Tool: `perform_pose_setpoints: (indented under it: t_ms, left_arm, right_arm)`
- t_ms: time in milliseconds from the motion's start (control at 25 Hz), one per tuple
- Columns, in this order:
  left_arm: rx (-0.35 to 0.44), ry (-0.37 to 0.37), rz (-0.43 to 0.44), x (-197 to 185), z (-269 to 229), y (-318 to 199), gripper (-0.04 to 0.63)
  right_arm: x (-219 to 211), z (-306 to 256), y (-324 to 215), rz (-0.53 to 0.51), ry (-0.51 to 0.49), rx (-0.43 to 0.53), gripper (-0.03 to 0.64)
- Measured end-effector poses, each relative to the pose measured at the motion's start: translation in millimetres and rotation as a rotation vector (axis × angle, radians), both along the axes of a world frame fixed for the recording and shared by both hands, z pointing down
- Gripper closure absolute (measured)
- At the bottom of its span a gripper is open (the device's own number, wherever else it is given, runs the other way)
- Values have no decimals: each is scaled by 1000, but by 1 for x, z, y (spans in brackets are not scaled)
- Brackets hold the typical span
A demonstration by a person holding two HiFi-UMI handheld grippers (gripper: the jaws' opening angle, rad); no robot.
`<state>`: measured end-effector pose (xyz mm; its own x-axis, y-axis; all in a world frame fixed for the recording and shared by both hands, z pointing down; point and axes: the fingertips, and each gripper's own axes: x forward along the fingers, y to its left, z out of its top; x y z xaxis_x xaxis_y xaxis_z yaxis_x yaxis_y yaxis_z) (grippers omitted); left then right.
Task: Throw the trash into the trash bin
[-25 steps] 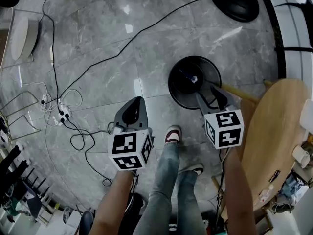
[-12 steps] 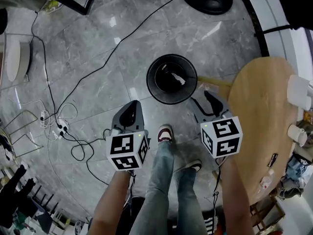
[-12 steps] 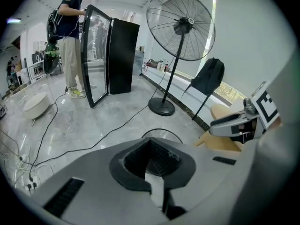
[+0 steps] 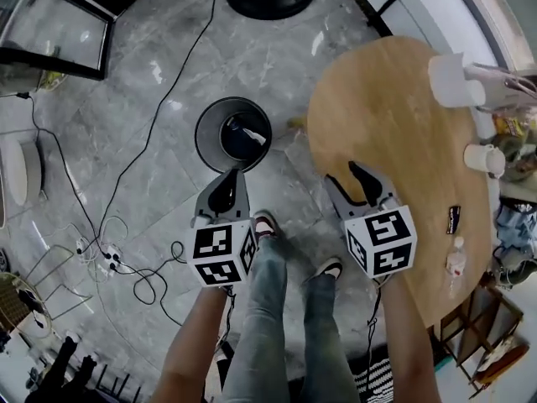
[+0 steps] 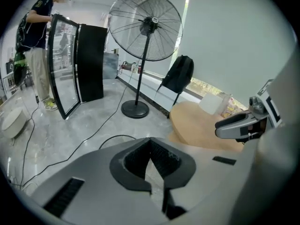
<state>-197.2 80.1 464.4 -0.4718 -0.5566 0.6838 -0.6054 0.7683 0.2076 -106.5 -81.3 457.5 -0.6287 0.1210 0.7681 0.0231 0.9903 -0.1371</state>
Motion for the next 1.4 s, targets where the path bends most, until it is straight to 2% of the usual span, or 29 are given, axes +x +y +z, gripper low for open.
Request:
perform_pose_setpoints:
  t_ms: [360, 640, 1040, 1400]
  left_arm:
    - [7, 13, 224, 92, 4, -111, 586]
    - [32, 16, 351, 164, -3, -186, 586]
    - [30, 21, 461, 239, -5, -257, 586]
    - [12, 43, 517, 283, 15, -295, 586]
  right_arm:
    - [127, -10, -105, 224, 13, 49, 416]
    - [226, -19, -165, 351, 44, 83, 416]
    - [317, -23, -222, 391, 97, 128, 414]
    - [365, 7, -259, 375, 188, 160, 413]
